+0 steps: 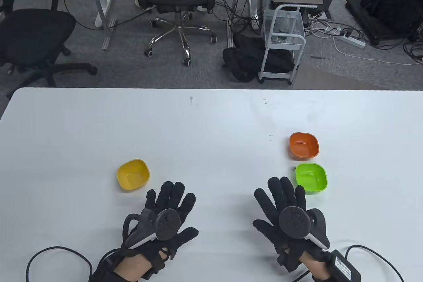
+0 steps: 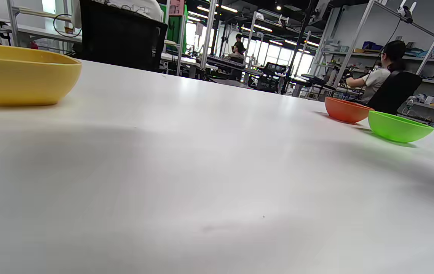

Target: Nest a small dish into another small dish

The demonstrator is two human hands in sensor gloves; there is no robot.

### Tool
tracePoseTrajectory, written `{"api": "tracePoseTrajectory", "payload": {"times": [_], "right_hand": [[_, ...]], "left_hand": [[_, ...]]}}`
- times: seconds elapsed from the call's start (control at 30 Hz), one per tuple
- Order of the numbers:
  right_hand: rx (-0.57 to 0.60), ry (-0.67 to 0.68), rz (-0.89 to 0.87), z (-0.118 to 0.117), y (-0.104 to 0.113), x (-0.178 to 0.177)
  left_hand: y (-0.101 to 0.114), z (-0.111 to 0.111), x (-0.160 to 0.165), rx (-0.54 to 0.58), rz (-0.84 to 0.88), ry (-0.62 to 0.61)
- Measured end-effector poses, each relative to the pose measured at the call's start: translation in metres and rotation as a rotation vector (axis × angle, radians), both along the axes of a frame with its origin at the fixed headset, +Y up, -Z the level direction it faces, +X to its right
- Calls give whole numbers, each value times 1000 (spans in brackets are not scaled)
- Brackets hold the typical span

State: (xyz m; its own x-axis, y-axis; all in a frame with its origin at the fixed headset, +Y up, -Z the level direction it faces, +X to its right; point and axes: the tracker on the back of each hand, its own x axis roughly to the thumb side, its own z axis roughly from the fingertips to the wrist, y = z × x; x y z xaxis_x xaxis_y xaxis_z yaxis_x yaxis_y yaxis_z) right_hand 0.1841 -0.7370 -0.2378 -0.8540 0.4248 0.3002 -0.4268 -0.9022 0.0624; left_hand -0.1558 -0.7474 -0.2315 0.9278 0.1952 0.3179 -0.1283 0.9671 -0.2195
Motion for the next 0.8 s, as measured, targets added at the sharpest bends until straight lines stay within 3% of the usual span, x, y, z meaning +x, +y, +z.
{"api": "tracePoseTrajectory", "payload": {"times": [0.8], "right_hand": [[-25,21,-29,0,-2,-2]], "left_hand": [[-1,0,2,-27,-7,-14]]}}
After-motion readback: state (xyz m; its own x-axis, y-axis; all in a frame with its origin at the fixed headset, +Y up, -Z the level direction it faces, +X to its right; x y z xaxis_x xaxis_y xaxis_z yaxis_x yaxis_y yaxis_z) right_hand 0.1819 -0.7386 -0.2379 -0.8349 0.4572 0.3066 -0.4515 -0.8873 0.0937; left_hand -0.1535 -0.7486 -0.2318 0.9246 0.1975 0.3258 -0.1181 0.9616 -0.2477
